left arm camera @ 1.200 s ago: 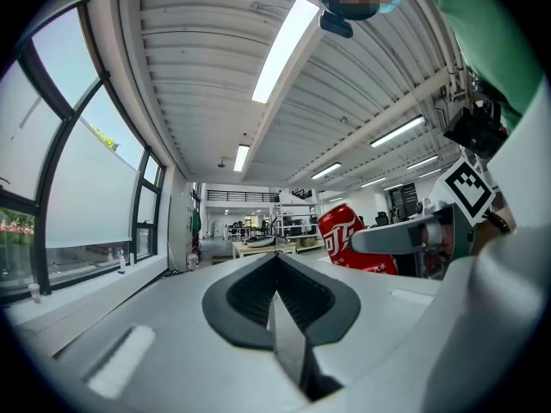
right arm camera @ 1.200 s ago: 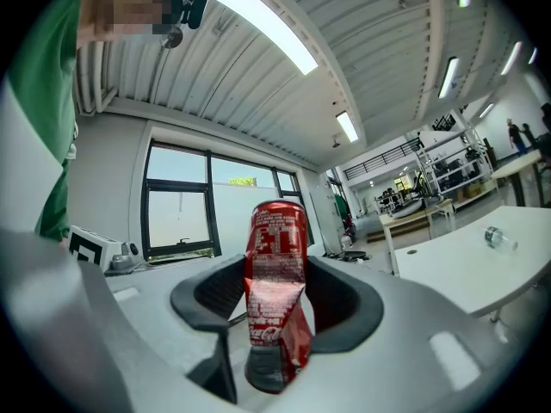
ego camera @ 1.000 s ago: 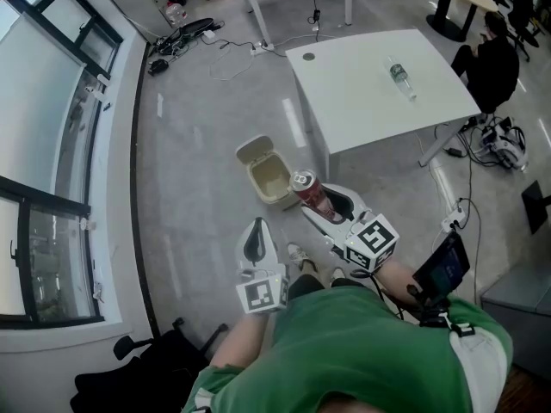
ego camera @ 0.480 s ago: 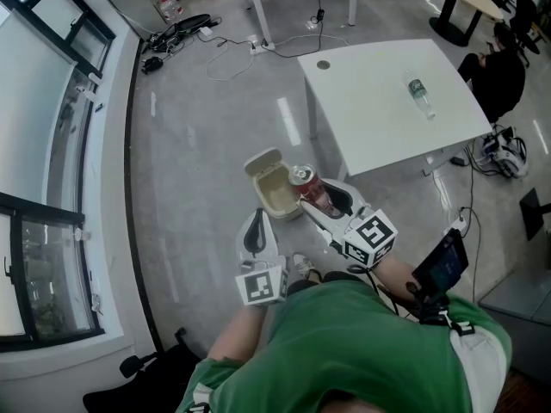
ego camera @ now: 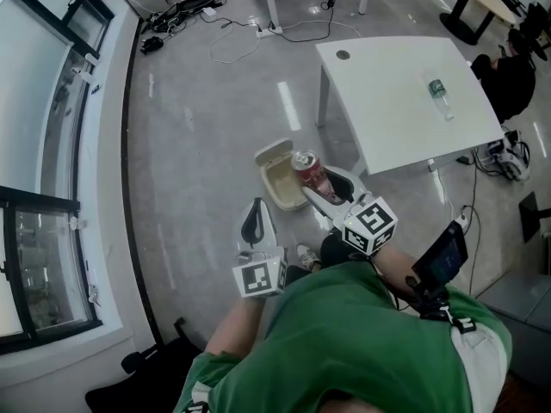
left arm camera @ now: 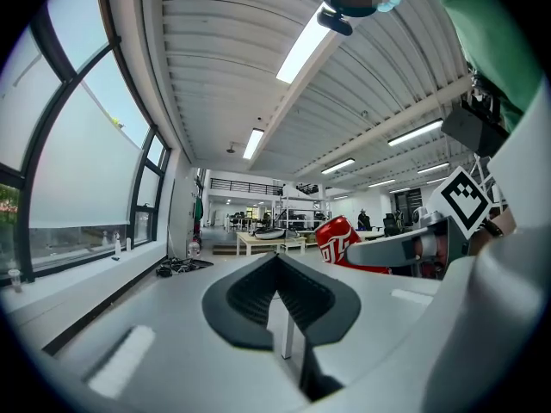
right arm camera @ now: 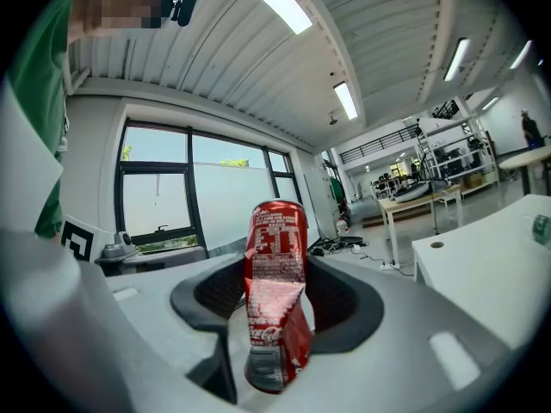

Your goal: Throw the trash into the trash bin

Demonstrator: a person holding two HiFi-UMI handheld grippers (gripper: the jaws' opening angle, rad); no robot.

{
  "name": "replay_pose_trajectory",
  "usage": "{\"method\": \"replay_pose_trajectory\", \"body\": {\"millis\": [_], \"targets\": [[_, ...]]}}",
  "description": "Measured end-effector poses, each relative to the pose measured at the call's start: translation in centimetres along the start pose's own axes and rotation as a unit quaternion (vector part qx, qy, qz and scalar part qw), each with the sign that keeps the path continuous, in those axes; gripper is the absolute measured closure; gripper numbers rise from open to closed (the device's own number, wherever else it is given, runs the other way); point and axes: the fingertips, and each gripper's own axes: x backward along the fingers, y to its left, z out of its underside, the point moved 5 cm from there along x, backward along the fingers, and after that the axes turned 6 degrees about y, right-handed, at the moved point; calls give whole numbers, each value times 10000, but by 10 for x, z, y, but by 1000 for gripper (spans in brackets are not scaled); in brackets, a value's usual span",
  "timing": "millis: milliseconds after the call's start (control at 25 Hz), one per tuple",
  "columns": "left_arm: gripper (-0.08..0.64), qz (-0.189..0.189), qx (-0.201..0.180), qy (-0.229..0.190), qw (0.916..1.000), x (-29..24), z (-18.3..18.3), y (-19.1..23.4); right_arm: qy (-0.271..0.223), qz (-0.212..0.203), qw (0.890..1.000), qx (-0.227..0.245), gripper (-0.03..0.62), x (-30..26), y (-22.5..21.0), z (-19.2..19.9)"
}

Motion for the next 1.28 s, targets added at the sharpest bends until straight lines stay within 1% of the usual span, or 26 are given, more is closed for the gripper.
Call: {"method": "replay_pose_trajectory", "body": {"millis": [200, 400, 600, 840, 1040, 1280], "targets": [[555, -179, 160, 142, 9996, -7, 11, 15, 239, -19, 9997, -20, 370, -20, -10, 8], [555, -358, 271, 372, 9983, -21, 22, 28, 469, -109, 9988, -39, 368, -42, -23, 16], [555, -417, 263, 533, 9974, -47, 30, 36, 657, -209, 9976, -81, 368, -69, -45, 24], [555, -596, 241, 794, 9948, -79, 45, 49, 931, -343, 9950, -138, 370, -102, -71, 38], [555, -711, 313, 1058, 9913, -101, 63, 57, 1232, -454, 9912, -161, 369, -125, -85, 60], [555, -849, 380, 1405, 9857, -128, 93, 62, 1671, -603, 9838, -262, 368, -153, -103, 99]]}}
